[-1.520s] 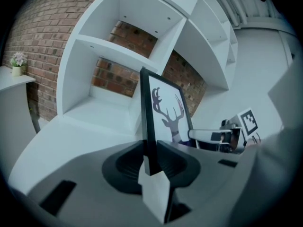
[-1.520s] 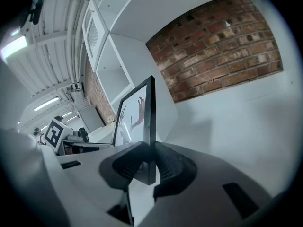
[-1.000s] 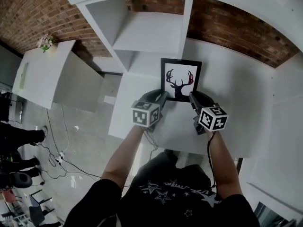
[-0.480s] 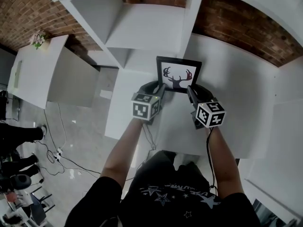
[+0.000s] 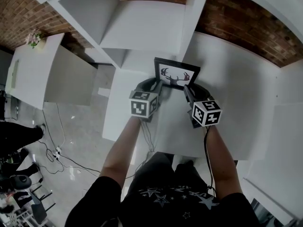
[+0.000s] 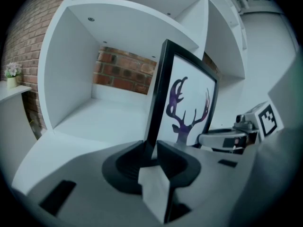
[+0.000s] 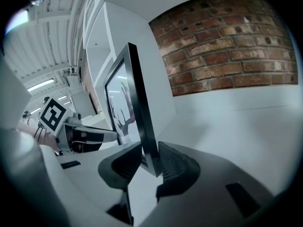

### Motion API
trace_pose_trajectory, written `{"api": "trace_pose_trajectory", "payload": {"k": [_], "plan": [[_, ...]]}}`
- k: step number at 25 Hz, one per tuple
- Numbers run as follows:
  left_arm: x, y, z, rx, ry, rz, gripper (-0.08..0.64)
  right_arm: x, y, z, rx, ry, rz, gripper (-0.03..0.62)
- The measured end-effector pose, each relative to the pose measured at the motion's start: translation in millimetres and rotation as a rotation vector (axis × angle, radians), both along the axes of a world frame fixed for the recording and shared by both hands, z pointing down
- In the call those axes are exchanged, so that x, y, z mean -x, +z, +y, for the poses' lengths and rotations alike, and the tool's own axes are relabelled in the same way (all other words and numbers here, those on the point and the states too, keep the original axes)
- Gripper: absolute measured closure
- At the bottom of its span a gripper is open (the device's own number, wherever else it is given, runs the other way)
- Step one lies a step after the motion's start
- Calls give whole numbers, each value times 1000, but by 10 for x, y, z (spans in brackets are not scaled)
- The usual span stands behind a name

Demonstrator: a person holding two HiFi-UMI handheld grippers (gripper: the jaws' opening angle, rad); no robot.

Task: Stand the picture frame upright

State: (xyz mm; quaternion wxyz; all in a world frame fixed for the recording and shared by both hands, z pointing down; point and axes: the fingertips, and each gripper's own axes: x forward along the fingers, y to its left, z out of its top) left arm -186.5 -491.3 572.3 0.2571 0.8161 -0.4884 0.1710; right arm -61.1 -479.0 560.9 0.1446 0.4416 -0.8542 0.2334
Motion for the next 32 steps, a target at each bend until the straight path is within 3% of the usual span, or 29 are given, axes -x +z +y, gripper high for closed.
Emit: {"api": "trace_pose_trajectory", "payload": {"k": [15, 21, 32], "plan": [[14, 55, 7, 14, 12, 4, 463, -11, 132, -35, 36, 22, 10, 480], [88, 52, 39, 14, -8, -4, 462, -86, 100, -35, 51, 54, -10, 426], [21, 11, 544, 35, -3, -18, 462, -129, 34, 304, 45, 28, -1, 426]]}}
